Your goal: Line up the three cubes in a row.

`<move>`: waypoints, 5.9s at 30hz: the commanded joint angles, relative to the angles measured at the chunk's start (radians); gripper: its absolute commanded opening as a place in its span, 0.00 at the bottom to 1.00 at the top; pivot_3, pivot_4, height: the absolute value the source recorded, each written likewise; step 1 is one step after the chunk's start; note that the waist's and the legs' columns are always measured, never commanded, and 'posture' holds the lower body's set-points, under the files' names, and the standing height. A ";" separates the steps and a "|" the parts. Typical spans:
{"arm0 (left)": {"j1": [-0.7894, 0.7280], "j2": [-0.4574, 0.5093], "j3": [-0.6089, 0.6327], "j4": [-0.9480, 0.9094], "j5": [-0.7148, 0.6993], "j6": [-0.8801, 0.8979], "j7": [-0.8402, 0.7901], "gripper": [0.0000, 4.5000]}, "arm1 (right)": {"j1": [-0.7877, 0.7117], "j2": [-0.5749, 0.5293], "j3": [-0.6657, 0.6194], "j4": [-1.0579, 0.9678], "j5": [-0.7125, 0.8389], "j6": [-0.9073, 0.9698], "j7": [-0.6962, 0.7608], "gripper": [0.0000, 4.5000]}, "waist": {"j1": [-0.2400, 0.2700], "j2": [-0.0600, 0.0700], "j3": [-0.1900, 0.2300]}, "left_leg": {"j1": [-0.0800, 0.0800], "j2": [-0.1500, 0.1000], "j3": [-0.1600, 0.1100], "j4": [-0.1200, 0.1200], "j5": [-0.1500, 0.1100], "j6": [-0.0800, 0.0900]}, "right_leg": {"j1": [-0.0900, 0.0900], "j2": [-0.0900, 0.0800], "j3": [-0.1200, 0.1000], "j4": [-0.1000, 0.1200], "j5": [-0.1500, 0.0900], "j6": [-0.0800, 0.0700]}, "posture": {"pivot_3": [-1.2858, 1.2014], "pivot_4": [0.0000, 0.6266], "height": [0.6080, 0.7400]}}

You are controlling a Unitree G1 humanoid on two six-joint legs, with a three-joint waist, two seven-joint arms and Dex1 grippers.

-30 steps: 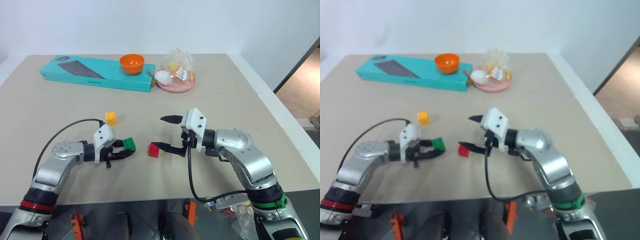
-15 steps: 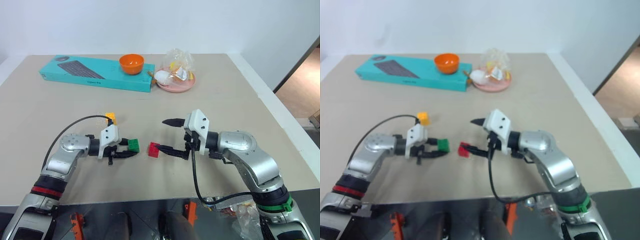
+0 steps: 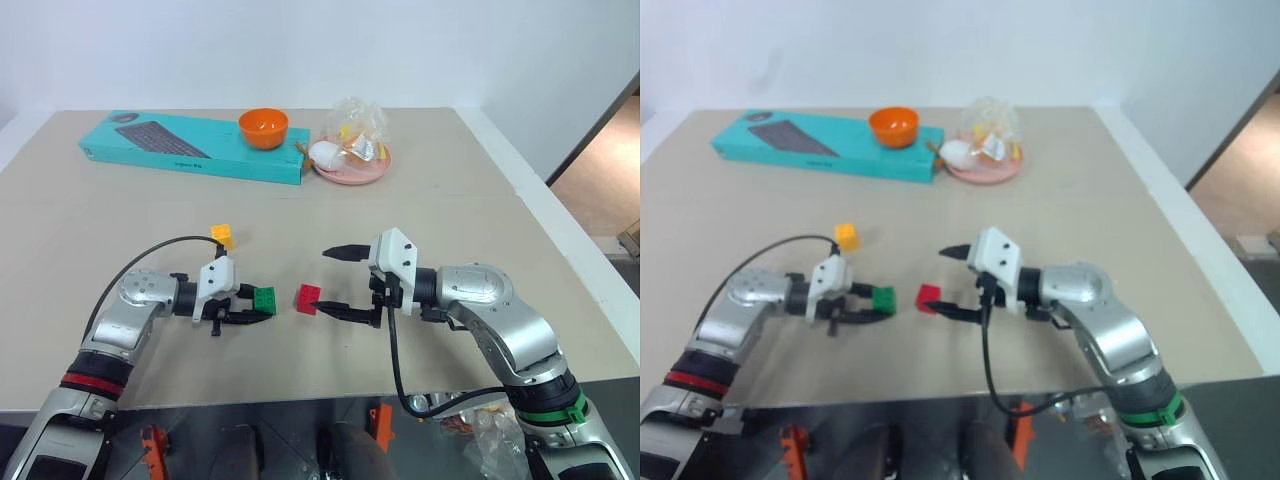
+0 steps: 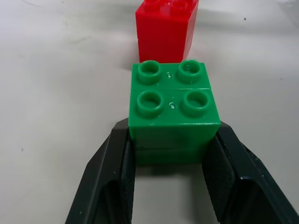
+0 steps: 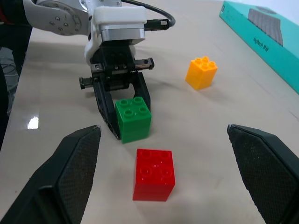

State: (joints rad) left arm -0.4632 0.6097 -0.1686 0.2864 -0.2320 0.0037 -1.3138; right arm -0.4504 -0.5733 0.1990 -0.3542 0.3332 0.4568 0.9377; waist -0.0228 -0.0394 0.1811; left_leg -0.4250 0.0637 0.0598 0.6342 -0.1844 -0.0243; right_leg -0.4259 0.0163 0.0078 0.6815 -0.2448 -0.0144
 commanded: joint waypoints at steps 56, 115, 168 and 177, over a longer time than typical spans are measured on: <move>0.188 -0.342 0.291 -0.424 0.020 0.381 1.062 1.00 | -0.040 -0.037 -0.028 0.077 -0.033 -0.076 0.054 1.00 | 0.001 -0.001 0.000 | 0.001 -0.001 -0.003 0.002 0.000 0.000 | 0.002 -0.003 0.003 0.000 0.003 0.002 | 0.52 0.24 1.00; 0.145 -0.125 0.303 -0.211 -0.120 0.165 0.545 0.37 | -0.049 -0.005 -0.072 0.101 -0.006 -0.057 0.001 1.00 | 0.000 -0.001 0.000 | 0.001 -0.001 0.002 0.001 0.000 0.000 | 0.001 -0.002 0.004 0.000 0.003 0.003 | 0.52 0.24 1.00; 0.125 0.111 0.196 0.149 -0.061 -0.282 -0.116 0.66 | -0.013 -0.026 -0.030 0.173 -0.023 -0.195 0.167 1.00 | 0.000 -0.001 0.000 | 0.002 0.005 0.005 0.001 0.000 0.000 | -0.001 0.002 0.003 0.000 0.004 -0.002 | 0.52 0.24 1.00; 0.145 0.199 0.244 -0.029 -0.161 -0.107 -0.131 0.99 | -0.006 -0.027 -0.046 0.153 -0.002 -0.177 0.158 1.00 | -0.001 -0.001 0.000 | 0.002 0.004 0.006 0.001 0.000 0.000 | -0.001 0.000 0.004 0.000 0.003 -0.002 | 0.52 0.24 1.00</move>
State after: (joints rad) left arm -0.3256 0.7679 0.0352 0.3499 -0.3392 -0.1662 -1.4295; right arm -0.4493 -0.5993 0.1805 -0.1690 0.3117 0.2821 1.1007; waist -0.0235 -0.0402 0.1812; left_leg -0.4235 0.0681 0.0659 0.6352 -0.1844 -0.0240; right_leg -0.4274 0.0162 0.0120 0.6819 -0.2416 -0.0165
